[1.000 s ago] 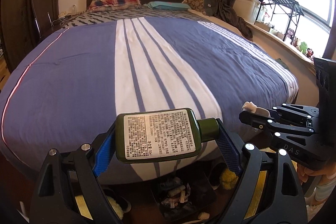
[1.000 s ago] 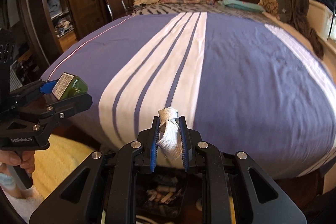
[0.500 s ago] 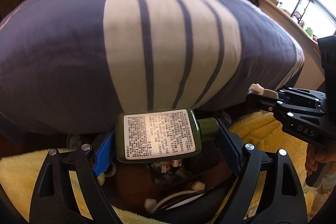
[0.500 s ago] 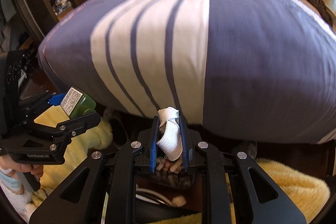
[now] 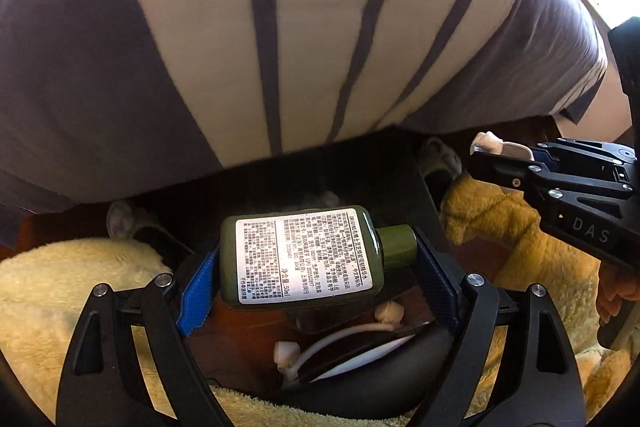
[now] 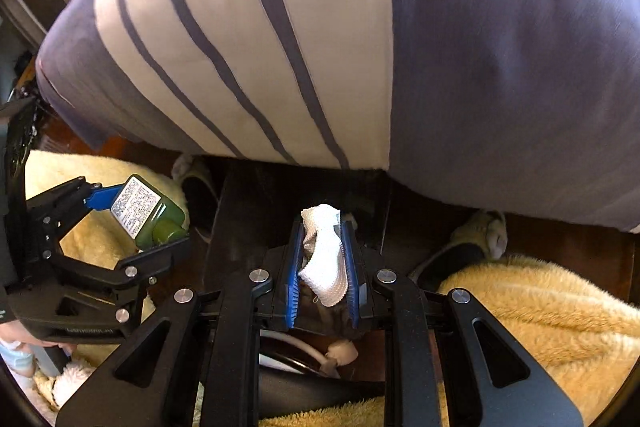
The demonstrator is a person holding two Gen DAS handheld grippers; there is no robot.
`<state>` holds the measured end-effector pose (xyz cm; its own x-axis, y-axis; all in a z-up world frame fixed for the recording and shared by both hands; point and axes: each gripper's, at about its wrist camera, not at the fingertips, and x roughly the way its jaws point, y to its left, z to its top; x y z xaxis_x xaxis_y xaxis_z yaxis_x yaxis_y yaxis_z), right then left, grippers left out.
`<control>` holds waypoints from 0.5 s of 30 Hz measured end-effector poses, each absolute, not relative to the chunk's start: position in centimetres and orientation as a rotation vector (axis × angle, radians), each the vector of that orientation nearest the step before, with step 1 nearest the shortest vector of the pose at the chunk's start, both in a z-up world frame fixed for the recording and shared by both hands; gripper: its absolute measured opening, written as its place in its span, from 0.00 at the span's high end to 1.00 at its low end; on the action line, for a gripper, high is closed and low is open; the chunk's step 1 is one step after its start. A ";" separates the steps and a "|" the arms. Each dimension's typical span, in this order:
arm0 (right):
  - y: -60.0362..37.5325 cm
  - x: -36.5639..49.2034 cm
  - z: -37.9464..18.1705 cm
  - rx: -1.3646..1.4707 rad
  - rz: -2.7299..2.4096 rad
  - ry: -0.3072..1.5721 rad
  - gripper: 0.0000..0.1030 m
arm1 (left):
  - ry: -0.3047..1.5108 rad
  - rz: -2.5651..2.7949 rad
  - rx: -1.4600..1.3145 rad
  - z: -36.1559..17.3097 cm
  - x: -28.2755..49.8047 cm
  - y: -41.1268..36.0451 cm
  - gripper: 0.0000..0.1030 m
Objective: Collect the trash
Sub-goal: 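Open the left tool over the bin while the right tool releases the white cap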
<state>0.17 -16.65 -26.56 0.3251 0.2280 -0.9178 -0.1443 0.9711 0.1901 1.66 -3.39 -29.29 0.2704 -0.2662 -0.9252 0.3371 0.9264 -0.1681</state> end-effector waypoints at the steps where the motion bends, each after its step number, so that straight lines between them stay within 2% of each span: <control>1: -16.7 0.2 -27.0 0.084 0.245 1.231 0.81 | 1.248 -0.412 0.068 -29.6 1.9 -3.6 0.20; 13: -16.3 2.5 -29.4 0.125 0.262 1.310 0.79 | 1.355 -0.432 0.067 -32.8 3.0 -4.4 0.20; 15: -16.2 2.8 -29.3 0.130 0.261 1.307 0.74 | 1.361 -0.427 0.065 -33.0 3.2 -4.2 0.20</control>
<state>2.76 -16.22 -29.31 0.2368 0.2628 -0.9353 -0.1171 0.9634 0.2411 3.23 -4.22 -33.00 0.1441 -0.2585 -0.9552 0.3333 0.9216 -0.1992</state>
